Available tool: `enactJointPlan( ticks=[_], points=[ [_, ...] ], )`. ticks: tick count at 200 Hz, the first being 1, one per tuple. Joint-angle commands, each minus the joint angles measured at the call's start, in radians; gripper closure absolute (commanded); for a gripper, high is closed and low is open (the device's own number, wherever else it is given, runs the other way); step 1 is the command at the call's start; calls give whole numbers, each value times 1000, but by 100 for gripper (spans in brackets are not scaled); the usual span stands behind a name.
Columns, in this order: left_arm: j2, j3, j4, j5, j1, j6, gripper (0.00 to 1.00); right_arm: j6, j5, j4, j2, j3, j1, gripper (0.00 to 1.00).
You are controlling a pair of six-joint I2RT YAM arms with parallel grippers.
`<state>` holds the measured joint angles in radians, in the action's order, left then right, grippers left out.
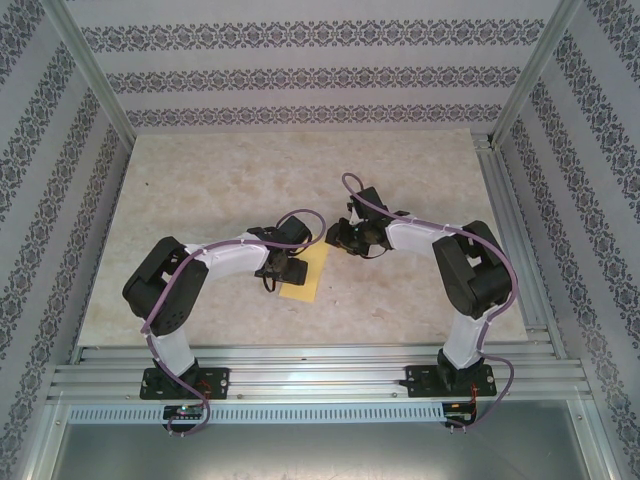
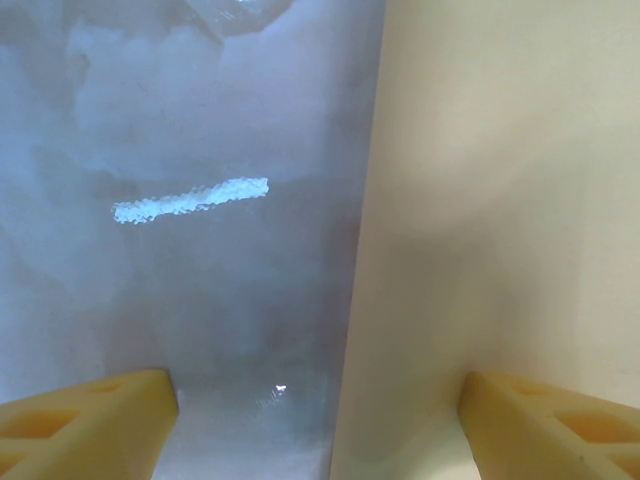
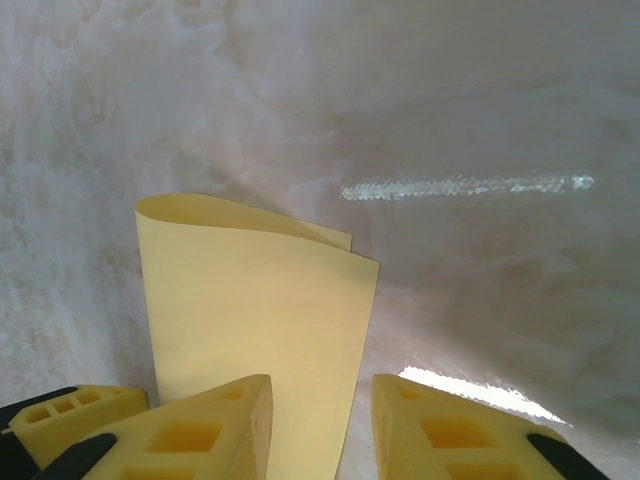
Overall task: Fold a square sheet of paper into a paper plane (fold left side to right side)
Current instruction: First fold in half a square sheet of paper at the center of the table, then rotate the square sheet of paper at the center of the table.
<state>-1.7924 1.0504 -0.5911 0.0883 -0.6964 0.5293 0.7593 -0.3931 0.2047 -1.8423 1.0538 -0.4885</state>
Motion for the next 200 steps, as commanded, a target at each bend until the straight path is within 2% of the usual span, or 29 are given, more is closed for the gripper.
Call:
enactJointPlan(
  ticks=[1, 200],
  points=[
    [-76, -31, 24, 5, -3, 14, 21, -8, 6, 4, -36, 23, -2, 69],
    [-44, -19, 14, 31, 1, 28, 17, 14, -31, -36, -159, 107, -29, 68]
  ],
)
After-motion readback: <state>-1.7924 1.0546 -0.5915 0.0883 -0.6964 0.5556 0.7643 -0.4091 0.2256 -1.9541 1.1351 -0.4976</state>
